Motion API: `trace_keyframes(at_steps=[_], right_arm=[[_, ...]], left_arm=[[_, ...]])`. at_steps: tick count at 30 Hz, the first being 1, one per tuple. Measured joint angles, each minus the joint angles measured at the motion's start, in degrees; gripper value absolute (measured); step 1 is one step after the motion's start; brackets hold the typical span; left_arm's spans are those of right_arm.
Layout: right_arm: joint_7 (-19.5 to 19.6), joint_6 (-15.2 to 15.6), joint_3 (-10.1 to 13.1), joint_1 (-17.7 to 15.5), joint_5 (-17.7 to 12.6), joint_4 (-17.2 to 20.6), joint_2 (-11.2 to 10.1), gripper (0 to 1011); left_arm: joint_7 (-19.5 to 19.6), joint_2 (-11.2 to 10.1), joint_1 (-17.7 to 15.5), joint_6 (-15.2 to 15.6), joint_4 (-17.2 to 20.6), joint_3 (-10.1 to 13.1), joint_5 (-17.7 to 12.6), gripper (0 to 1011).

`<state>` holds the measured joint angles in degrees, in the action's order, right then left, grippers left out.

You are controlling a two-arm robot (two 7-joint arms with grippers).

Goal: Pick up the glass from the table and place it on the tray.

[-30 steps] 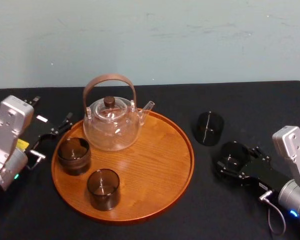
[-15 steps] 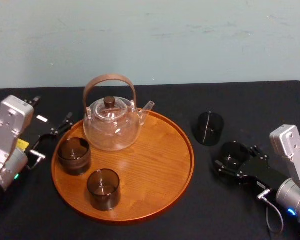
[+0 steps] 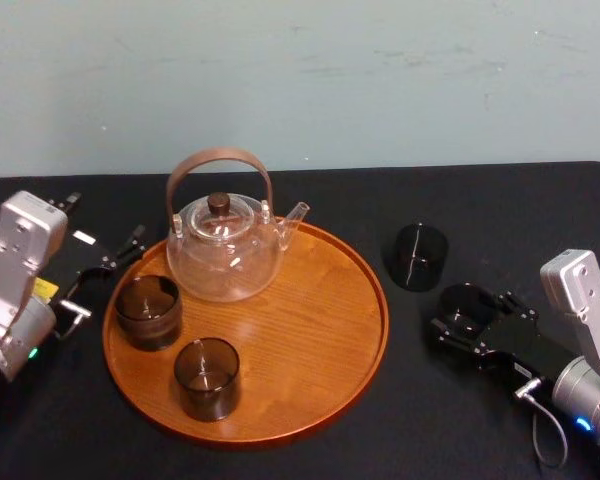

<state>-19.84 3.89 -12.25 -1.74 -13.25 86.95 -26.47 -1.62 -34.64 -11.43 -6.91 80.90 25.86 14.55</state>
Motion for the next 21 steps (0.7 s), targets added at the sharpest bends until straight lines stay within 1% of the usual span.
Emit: trace_keyframes(at_steps=[8,15,20,21], right_arm=[[-0.9,-0.3,0.3,0.1,-0.9,0.2,0.2,915],[-1.8,-0.6,-0.7,0.9,-0.5,2.0,-0.3,915],[-2.7,-0.6,-2.9,2.3,0.9,3.9,-0.3,915],[-3.1,-0.5,-3.8,2.9,1.3,4.3,-0.1,915]], left_arm=[[0.0,0.0,0.0,0.0,0.0,0.0,0.0,1001],[0.0,0.0,0.0,0.0,0.0,0.0,0.0,1001],[0.0,0.0,0.0,0.0,0.0,0.0,0.0,1001],[0.0,0.0,0.0,0.0,0.0,0.0,0.0,1001]])
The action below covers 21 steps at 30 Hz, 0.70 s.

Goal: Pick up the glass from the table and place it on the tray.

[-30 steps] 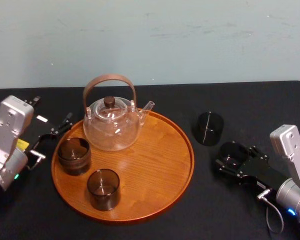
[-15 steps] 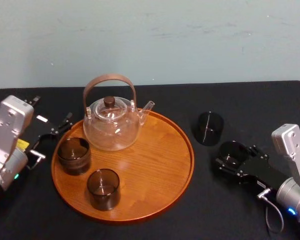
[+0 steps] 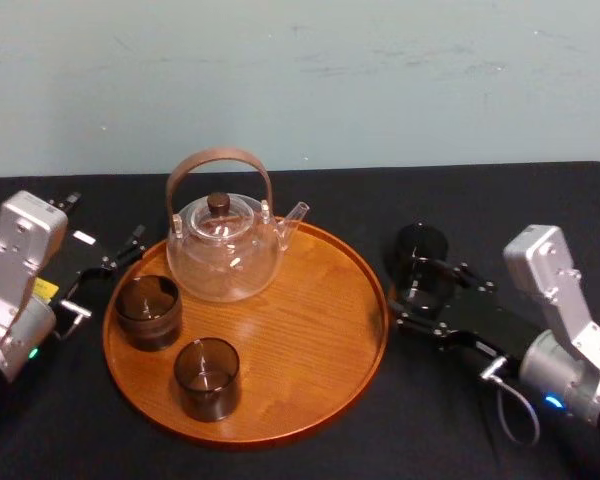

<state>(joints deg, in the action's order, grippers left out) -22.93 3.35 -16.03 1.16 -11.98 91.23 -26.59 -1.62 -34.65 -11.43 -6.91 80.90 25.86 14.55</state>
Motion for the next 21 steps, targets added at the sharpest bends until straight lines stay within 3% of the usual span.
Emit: trace_keyframes(at_steps=[9,21], right_arm=[[-1.7,0.1,-4.7,3.0,1.2,0.0,2.0,915],[-2.8,-0.2,-8.6,5.2,1.2,-2.4,4.2,915]], left_arm=[[0.0,0.0,0.0,0.0,0.0,0.0,0.0,1001],[0.0,0.0,0.0,0.0,0.0,0.0,0.0,1001]])
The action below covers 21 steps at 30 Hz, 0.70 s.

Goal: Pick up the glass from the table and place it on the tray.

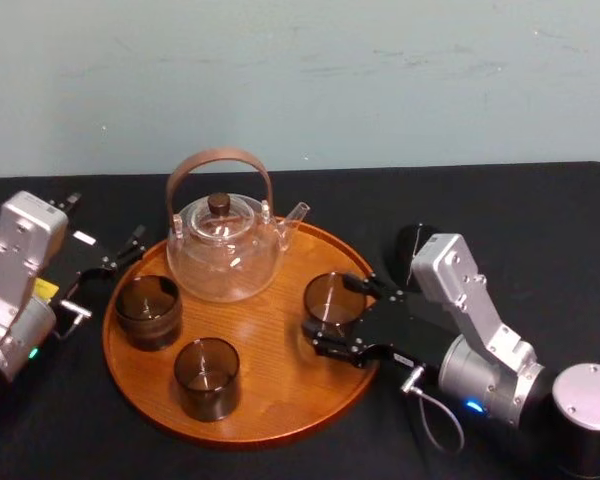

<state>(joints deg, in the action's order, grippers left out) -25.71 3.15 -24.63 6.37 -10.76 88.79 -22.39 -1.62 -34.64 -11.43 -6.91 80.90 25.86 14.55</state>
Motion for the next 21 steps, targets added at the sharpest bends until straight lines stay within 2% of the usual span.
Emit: trace_keyframes(at_steps=[21], right_arm=[[-1.2,-0.8,-3.9,1.2,-0.3,-2.5,1.0,915]], left_arm=[[0.0,0.0,0.0,0.0,0.0,0.0,0.0,1001]])
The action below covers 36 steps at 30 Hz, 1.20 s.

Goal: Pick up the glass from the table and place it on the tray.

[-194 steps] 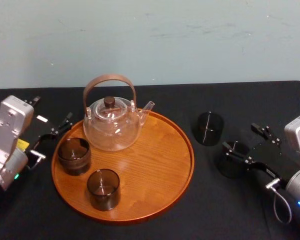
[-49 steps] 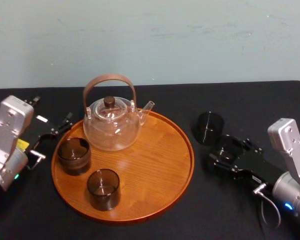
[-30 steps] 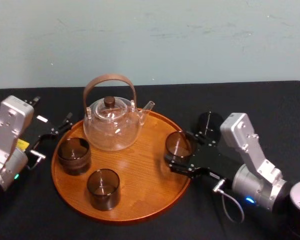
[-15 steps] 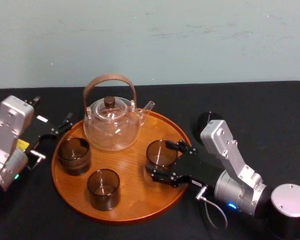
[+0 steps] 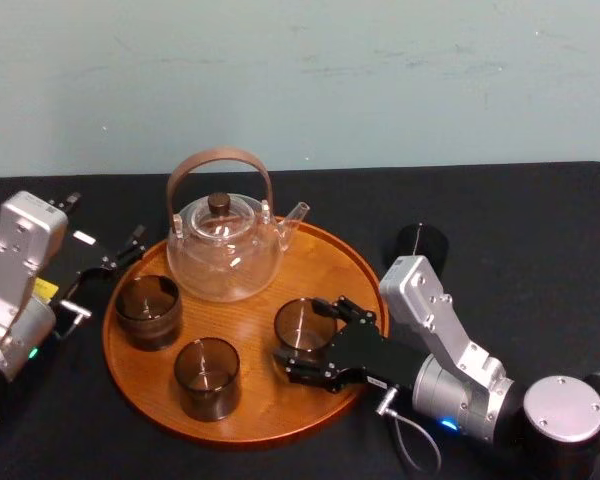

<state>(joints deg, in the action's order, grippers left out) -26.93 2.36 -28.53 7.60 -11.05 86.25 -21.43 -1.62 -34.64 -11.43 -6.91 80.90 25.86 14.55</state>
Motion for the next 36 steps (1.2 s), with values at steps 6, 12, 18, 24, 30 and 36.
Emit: trace_keyframes(at_steps=[6,12,18,24,30,36], right_arm=[[-0.2,-0.1,-0.8,0.5,0.4,-0.7,0.3,915],[-0.3,-0.3,-1.3,0.9,0.5,-1.1,0.4,915],[-0.3,-0.4,-1.6,1.3,0.8,-1.6,0.6,915],[-0.5,-0.5,-1.9,1.8,0.9,-2.3,0.9,915],[-0.7,-0.5,-2.2,2.2,0.9,-3.3,1.2,915],[-0.9,-0.5,-2.5,2.6,0.9,-4.1,1.4,915]], left_arm=[[0.0,0.0,0.0,0.0,0.0,0.0,0.0,1001],[0.0,0.0,0.0,0.0,0.0,0.0,0.0,1001],[0.0,0.0,0.0,0.0,0.0,0.0,0.0,1001],[0.0,0.0,0.0,0.0,0.0,0.0,0.0,1001],[0.0,0.0,0.0,0.0,0.0,0.0,0.0,1001],[0.0,0.0,0.0,0.0,0.0,0.0,0.0,1001]])
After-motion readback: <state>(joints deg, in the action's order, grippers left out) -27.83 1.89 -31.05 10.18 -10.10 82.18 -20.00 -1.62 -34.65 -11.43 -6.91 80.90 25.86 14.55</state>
